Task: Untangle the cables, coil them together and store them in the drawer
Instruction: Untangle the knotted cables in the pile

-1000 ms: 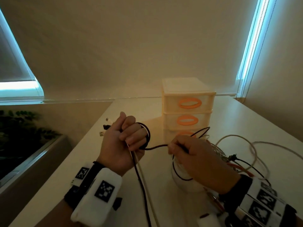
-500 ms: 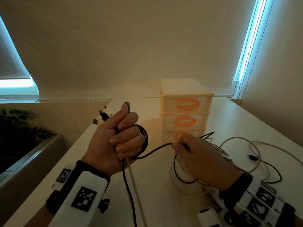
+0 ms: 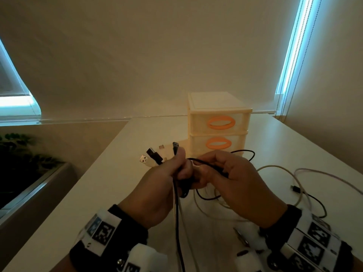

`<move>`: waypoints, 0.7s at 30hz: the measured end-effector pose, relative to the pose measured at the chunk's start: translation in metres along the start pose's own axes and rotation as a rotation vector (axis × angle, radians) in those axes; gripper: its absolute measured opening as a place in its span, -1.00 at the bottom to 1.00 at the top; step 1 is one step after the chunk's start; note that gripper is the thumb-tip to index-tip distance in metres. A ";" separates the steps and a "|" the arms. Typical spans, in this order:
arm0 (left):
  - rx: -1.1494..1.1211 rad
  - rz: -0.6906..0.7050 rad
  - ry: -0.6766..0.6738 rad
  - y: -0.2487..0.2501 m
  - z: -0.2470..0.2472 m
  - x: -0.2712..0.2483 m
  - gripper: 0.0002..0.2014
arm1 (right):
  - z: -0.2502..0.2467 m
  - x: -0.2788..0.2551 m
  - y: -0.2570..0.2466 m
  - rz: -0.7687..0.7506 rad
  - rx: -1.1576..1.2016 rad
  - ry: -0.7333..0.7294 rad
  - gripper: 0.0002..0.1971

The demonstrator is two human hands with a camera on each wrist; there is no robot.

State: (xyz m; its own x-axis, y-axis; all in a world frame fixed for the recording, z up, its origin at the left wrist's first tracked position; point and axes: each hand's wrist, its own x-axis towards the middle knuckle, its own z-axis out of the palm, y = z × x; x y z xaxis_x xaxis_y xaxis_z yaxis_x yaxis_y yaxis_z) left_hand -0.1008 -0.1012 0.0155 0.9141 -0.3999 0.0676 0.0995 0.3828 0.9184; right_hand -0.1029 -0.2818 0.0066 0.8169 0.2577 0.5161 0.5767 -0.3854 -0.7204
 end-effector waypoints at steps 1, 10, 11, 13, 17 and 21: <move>-0.036 0.018 0.004 0.002 0.000 0.001 -0.50 | 0.000 0.000 0.000 0.000 -0.005 0.022 -0.87; -0.642 0.217 0.208 0.015 -0.025 0.003 -0.50 | 0.012 -0.007 0.000 0.111 -0.169 -0.458 -0.77; -0.658 0.207 0.170 0.019 -0.031 0.002 -0.51 | 0.012 -0.006 0.001 0.086 -0.188 -0.453 -0.76; -0.611 0.175 0.070 0.019 -0.035 0.002 -0.51 | 0.007 -0.006 0.003 0.078 -0.168 -0.367 -0.75; -0.511 0.140 -0.090 0.012 -0.030 0.001 -0.50 | -0.002 -0.006 0.005 0.080 -0.254 -0.364 -0.75; -0.530 0.144 -0.197 0.019 -0.036 0.000 -0.50 | -0.005 -0.008 -0.004 -0.009 -0.307 -0.384 -0.75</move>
State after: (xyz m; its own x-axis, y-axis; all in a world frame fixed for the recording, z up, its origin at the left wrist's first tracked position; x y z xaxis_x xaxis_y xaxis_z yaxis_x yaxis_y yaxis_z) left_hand -0.0850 -0.0634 0.0191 0.8477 -0.4409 0.2949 0.2095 0.7890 0.5776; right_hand -0.1117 -0.2869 0.0078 0.7908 0.5481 0.2723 0.6007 -0.6099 -0.5169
